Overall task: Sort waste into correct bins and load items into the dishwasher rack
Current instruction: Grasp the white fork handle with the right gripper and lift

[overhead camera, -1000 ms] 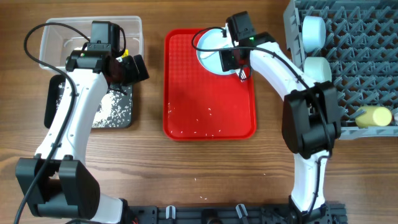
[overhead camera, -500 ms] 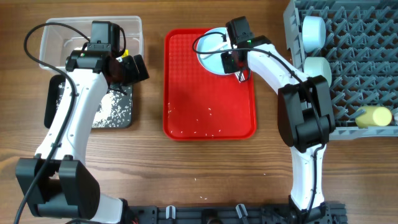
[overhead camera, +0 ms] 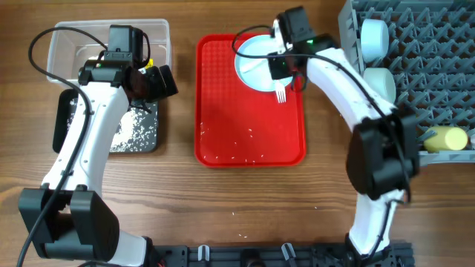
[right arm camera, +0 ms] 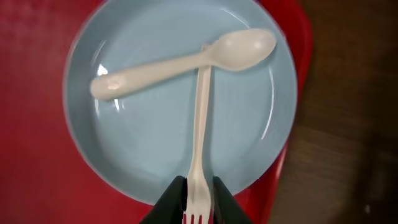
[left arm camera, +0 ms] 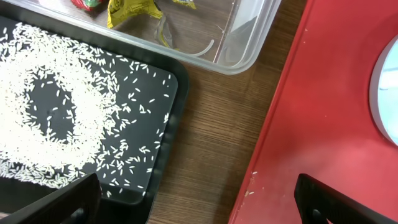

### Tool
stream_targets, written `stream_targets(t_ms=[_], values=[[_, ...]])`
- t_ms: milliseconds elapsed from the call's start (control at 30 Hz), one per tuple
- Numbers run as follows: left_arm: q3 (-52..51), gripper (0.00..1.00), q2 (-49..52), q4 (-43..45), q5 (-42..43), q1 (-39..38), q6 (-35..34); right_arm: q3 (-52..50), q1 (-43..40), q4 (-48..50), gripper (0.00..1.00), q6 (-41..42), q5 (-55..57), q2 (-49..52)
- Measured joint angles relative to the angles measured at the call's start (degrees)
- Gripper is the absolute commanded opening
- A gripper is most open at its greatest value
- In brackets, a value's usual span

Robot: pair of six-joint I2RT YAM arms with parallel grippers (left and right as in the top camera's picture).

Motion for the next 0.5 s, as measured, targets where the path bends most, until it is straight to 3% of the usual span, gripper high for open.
stream_targets(t_ms=[233, 400, 500], values=[[0.0, 1.0, 0.0, -0.02, 0.0, 0.0, 0.0, 0.0, 0.0, -1.07, 0.25, 1.44, -0.98, -6.03], [0.0, 1.0, 0.0, 0.0, 0.0, 0.0, 0.0, 0.0, 0.0, -2.62, 0.36, 4.55, -5.77, -0.24], [0.0, 1.0, 0.0, 0.0, 0.0, 0.0, 0.0, 0.0, 0.0, -2.93, 0.37, 5.2, -6.54, 3.98]])
